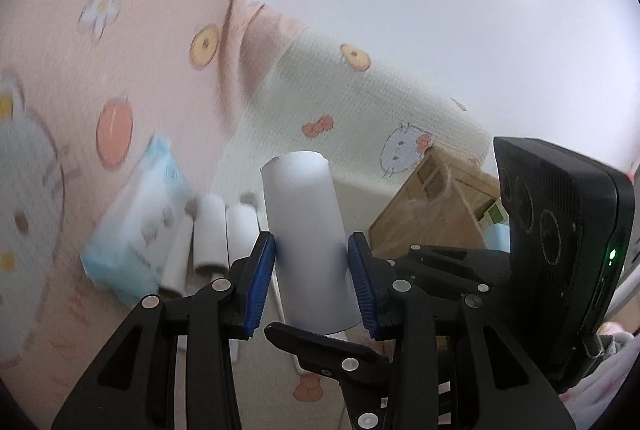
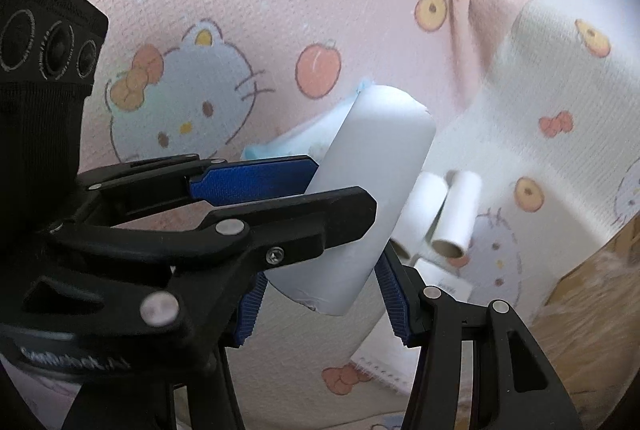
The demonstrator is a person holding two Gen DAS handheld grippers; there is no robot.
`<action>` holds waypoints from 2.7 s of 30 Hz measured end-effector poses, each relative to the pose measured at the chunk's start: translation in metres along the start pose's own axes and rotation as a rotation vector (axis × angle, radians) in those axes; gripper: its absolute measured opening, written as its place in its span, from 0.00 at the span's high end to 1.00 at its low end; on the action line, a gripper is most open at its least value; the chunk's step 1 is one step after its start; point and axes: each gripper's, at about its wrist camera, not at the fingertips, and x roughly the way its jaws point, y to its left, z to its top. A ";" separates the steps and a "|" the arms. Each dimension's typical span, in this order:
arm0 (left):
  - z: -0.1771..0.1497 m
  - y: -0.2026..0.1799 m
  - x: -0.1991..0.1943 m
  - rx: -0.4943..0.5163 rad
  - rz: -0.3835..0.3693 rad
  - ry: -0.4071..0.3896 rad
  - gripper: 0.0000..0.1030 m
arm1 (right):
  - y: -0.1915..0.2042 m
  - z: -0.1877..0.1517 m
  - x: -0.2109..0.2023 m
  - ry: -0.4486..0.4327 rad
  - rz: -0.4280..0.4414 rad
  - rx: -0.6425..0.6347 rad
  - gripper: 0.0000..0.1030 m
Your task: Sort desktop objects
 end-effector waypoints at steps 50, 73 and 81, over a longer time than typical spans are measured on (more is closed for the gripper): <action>0.075 -0.215 0.101 0.331 -0.294 0.232 0.60 | -0.165 -0.022 -0.171 -0.140 -0.313 0.445 0.51; 0.040 -0.225 0.194 0.267 -0.197 0.568 0.61 | -0.231 -0.082 -0.126 0.101 -0.137 0.742 0.51; 0.038 -0.224 0.211 0.282 -0.110 0.618 0.61 | -0.240 -0.080 -0.103 0.170 -0.066 0.702 0.51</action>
